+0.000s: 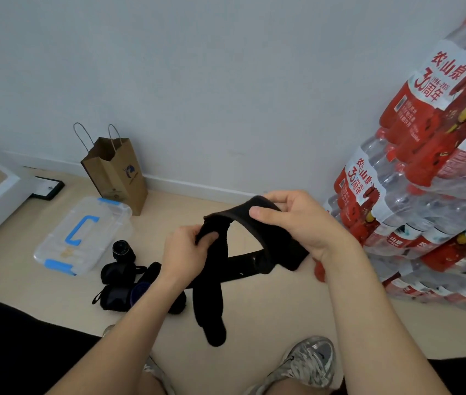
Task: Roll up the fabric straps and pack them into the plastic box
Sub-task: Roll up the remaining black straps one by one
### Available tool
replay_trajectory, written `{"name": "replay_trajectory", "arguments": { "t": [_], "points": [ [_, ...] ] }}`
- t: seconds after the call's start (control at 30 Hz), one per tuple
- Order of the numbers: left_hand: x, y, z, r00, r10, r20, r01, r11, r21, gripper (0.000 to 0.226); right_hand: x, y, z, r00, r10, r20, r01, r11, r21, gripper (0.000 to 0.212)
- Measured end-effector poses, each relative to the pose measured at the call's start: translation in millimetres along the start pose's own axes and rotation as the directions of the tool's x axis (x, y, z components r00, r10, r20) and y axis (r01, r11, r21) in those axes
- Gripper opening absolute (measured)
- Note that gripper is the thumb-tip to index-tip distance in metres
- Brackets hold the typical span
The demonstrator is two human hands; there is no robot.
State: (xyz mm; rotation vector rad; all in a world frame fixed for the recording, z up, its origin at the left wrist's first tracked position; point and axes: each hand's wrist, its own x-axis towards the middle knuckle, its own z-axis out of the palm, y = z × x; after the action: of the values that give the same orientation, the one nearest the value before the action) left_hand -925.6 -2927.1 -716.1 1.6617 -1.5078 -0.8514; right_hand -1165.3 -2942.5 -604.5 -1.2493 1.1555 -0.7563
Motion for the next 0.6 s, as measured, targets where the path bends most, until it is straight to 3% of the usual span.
{"name": "replay_trajectory", "arguments": {
  "t": [0.1, 0.17, 0.27, 0.33, 0.4, 0.5, 0.57, 0.6],
  "points": [
    [-5, -19, 10, 0.989, -0.115, 0.091, 0.113, 0.993, 0.031, 0.028, 0, -4, 4, 0.989, -0.071, -0.132, 0.066, 0.997, -0.044, 0.031],
    [-10, -27, 16, 0.974, -0.169, 0.150, 0.162, 0.985, 0.055, 0.033, 2, -4, 9, 0.981, -0.115, -0.155, 0.115, 0.993, -0.013, 0.019],
    [-18, -35, 21, 0.942, -0.234, 0.240, 0.241, 0.970, -0.001, 0.044, 5, -2, 16, 0.978, -0.178, -0.113, 0.186, 0.980, 0.070, 0.006],
    [-23, -37, 21, 0.896, -0.278, 0.346, 0.301, 0.953, -0.014, 0.047, 6, 1, 17, 0.983, -0.179, -0.040, 0.183, 0.975, 0.123, 0.016],
    [-28, -39, 18, 0.812, -0.343, 0.472, 0.398, 0.917, -0.017, 0.049, 6, 6, 18, 0.983, -0.176, 0.047, 0.168, 0.976, 0.139, 0.032],
    [-29, -43, 11, 0.604, -0.432, 0.670, 0.579, 0.815, 0.004, 0.050, 10, 15, 21, 0.982, -0.162, 0.101, 0.149, 0.981, 0.127, 0.051],
    [-27, -48, 7, 0.506, -0.469, 0.724, 0.595, 0.797, 0.100, 0.050, 13, 21, 25, 0.991, -0.124, 0.058, 0.118, 0.988, 0.102, 0.051],
    [-26, -49, 5, 0.494, -0.482, 0.724, 0.573, 0.806, 0.145, 0.044, 15, 25, 27, 0.995, -0.100, 0.027, 0.097, 0.992, 0.081, 0.048]
  ]
}}
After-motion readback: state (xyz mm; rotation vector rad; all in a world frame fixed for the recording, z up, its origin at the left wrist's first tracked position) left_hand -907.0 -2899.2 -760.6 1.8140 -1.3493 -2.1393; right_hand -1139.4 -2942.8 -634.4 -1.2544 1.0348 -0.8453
